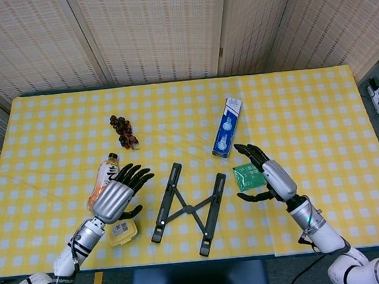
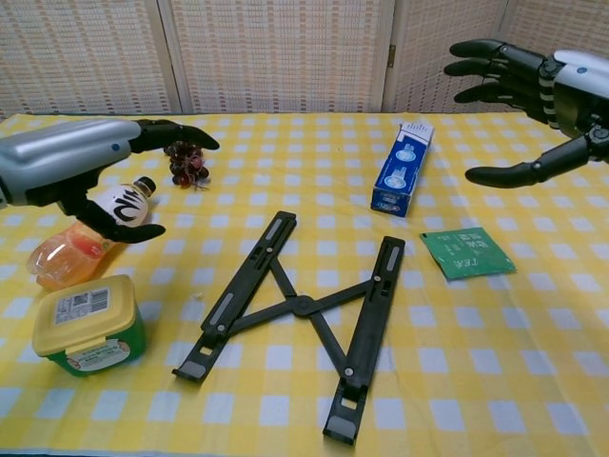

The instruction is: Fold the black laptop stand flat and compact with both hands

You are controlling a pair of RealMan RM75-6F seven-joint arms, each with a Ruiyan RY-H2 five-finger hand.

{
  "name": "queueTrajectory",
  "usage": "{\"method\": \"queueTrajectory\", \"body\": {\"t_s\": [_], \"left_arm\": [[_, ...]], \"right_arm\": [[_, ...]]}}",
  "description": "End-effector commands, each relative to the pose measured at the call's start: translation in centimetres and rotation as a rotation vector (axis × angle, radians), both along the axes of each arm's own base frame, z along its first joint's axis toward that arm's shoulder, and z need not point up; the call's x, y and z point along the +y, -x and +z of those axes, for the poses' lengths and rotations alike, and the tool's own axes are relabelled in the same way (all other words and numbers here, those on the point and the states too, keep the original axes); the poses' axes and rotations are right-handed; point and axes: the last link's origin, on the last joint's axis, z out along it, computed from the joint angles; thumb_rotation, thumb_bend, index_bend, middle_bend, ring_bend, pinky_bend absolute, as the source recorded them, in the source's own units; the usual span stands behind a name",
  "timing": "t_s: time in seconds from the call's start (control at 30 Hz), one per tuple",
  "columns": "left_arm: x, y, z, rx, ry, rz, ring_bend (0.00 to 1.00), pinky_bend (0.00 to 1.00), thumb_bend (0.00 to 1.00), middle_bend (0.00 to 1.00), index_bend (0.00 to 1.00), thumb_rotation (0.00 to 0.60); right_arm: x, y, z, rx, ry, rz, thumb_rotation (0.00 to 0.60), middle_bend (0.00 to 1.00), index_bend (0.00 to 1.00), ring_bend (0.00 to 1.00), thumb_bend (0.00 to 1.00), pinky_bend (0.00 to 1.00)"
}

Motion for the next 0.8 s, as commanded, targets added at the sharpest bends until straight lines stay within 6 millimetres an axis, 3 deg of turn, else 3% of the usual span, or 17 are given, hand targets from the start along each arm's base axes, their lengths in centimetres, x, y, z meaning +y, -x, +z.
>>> {"method": "queueTrajectory", "body": {"t_s": [0.03, 0.17, 0.4, 0.57, 0.8], "left_arm": [[1.6, -0.9, -1.3, 0.074, -0.017, -0.042, 0.00, 0.00, 0.35, 0.12, 0.15, 0.600], [3.0, -1.4, -2.9, 0.144, -0.030, -0.065, 0.00, 0.00, 0.30, 0.09, 0.12, 0.600], [4.9, -2.3, -5.4, 0.236, -0.073, -0.098, 0.00, 0.00, 0.24, 0.05, 0.08, 0.600], [5.9, -2.8, -6.9, 0.255, -0.084, -0.098, 0.00, 0.00, 0.24, 0.03, 0.06, 0.600], [7.2, -3.2, -8.7, 0.287, -0.078, -0.082, 0.00, 0.00, 0.22, 0.02, 0.04, 0.600]], "right_arm": [[2.0, -0.8, 0.7, 0.293, 0.128, 0.204, 0.600, 0.33, 0.18, 0.37, 0.24, 0.23], [3.0, -1.3, -0.2, 0.423, 0.151, 0.279, 0.600, 0.47, 0.33, 0.50, 0.24, 0.43], [4.1, -1.6, -2.7, 0.556, 0.153, 0.349, 0.600, 0.65, 0.46, 0.70, 0.24, 0.66], [4.4, -1.7, -4.7, 0.653, 0.172, 0.404, 0.600, 0.74, 0.50, 0.77, 0.23, 0.76], [4.3, -1.9, -7.9, 0.714, 0.137, 0.410, 0.600, 0.76, 0.50, 0.81, 0.24, 0.80]]}}
